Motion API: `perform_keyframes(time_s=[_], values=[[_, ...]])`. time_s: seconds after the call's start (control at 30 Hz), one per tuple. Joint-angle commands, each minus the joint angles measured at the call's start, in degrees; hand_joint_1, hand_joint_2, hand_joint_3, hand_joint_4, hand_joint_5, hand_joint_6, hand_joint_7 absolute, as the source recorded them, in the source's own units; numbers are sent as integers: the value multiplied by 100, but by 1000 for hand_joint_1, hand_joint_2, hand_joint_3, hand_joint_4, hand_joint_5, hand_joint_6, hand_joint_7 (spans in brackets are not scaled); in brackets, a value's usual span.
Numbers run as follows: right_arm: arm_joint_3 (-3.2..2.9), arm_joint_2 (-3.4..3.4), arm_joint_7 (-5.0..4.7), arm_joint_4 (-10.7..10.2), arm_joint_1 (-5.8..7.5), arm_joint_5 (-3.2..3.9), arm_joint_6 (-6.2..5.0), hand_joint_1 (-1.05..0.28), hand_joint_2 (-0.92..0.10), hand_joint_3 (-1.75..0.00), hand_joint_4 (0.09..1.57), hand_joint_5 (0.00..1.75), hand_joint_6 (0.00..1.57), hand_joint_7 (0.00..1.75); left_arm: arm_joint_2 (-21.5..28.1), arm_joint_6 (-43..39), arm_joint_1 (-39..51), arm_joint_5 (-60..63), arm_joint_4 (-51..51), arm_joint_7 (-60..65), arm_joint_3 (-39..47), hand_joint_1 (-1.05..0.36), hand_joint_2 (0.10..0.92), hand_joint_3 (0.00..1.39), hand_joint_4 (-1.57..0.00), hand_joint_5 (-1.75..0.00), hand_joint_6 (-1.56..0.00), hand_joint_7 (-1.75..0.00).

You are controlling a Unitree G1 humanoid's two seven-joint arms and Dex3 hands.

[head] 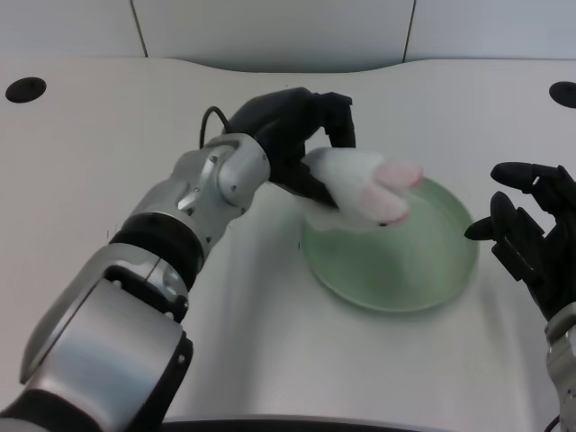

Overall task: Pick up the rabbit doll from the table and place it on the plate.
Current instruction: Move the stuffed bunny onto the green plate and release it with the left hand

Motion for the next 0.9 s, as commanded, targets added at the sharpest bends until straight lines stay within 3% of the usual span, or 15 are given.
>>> perform_keyframes(time_s=[0.03,0.2,0.27,0.4,0.43,0.47,0.53,0.57,0.63,0.7,0.77,0.9], values=[[-47,-22,-39,-178,80,70,82,-298,-921,-570,442,1696,340,1440,-49,75,-5,8,71,-39,-41,-158,826,33,-836,-1746,-703,-1744],[-63,-16,57,-137,110,107,11,-287,-921,-585,430,1682,344,1440,-189,163,64,8,119,-129,-84,-142,813,23,-819,-1746,-686,-1746],[-54,-15,105,-132,140,99,-73,-284,-921,-583,422,1684,335,1438,-234,98,124,27,128,-118,-129,-112,795,12,-786,-1746,-661,-1745],[-43,4,36,-240,172,49,27,-284,-921,-572,428,1683,330,1442,-272,125,154,-121,149,-353,-35,-102,793,9,-760,-1746,-639,-1738],[-37,0,26,-261,179,37,52,-279,-921,-583,403,1670,322,1439,-280,171,147,-189,156,-482,19,-218,790,5,-690,-1354,-624,-1282],[-32,-2,18,-276,184,30,71,-277,-921,-589,394,1666,319,1438,-285,203,143,-234,158,-575,59,-261,789,3,-684,-1187,-649,-1070],[-17,-17,22,-314,193,17,96,-277,-921,-595,385,1665,316,1438,-264,203,145,-208,150,-607,37,-294,789,1,-681,-1054,-673,-898],[-10,-26,36,-335,199,16,101,-278,-921,-617,363,1676,308,1446,-244,188,146,-170,147,-591,0,-402,764,2,-554,-705,-597,-507],[-12,-33,63,-329,200,23,75,-282,-921,-627,350,1688,303,1455,-203,143,151,-94,140,-538,-79,-465,753,2,-544,-374,-615,-167],[-25,-34,75,-269,189,20,18,-292,-921,-614,370,1710,319,1464,-164,74,165,-36,130,-466,-144,-633,773,9,-399,-189,-498,-38],[-25,-28,44,-287,190,7,46,-301,-921,-601,372,1705,324,1462,-139,46,173,8,127,-421,-191,-702,783,10,-319,-124,-423,-8],[-15,-31,79,-305,215,4,6,-305,-921,-599,358,1698,312,1454,-88,123,126,16,128,-519,-194,-798,819,15,-174,-45,-266,-2]])
